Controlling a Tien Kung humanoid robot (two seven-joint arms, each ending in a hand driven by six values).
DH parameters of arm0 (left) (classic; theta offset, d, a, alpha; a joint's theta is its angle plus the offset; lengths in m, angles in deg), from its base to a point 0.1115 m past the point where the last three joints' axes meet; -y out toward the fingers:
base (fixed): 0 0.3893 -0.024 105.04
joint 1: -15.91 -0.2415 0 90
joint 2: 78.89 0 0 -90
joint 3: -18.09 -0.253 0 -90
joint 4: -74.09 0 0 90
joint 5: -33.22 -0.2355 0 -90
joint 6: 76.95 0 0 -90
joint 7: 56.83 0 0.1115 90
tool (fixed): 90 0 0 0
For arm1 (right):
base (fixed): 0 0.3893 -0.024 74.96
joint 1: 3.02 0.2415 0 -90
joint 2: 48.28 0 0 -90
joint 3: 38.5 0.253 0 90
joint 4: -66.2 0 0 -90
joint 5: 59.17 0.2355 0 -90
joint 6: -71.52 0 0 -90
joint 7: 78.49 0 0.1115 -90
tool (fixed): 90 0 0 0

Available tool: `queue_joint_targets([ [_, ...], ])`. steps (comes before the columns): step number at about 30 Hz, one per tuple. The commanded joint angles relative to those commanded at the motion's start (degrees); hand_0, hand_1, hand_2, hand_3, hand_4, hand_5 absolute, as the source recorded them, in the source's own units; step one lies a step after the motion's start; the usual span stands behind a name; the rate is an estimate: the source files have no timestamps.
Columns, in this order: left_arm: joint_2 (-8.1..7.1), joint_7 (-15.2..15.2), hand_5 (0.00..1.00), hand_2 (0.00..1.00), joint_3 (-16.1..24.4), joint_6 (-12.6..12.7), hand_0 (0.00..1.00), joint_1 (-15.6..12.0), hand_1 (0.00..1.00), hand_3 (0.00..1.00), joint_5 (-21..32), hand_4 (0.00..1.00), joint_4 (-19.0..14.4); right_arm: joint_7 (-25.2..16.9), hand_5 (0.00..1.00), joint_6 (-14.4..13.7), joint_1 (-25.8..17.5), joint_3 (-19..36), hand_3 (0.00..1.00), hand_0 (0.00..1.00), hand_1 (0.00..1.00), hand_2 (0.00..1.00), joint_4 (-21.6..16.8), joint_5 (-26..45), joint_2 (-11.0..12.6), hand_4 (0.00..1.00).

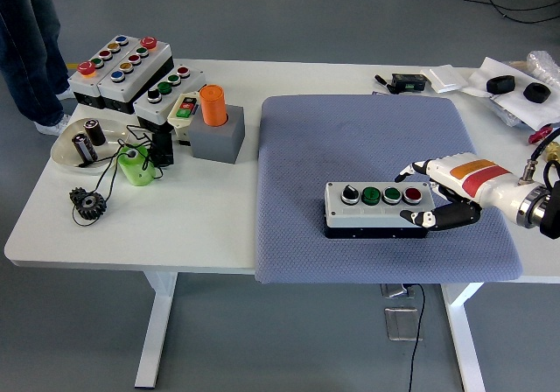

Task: Pick up the button,place it on the desk,press the button,press the button

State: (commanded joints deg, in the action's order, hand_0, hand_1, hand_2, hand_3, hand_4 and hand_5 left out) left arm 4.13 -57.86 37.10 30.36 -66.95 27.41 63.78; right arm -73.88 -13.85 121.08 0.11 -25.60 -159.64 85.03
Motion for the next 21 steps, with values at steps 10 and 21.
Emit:
queue_joint_targets([
  [10, -0.07, -0.19, 0.998, 0.705, -0.51, -0.08, 0.652, -0.02, 0.710, 0.495, 0.62, 0.322, 0.00, 0.19, 0.625, 0.09, 0.51, -2.36, 0.766, 0.066, 0.002, 0.040, 1.64, 0.07, -1.18, 0.718],
  [21, -0.06, -0.09, 0.998, 0.704, -0.24, -0.06, 0.652, 0.03, 0.709, 0.495, 0.31, 0.323, 0.00, 0.47, 0.627, 0.39, 0.48, -3.90, 0.765, 0.066, 0.002, 0.040, 2.48, 0.33, -1.39, 0.715],
])
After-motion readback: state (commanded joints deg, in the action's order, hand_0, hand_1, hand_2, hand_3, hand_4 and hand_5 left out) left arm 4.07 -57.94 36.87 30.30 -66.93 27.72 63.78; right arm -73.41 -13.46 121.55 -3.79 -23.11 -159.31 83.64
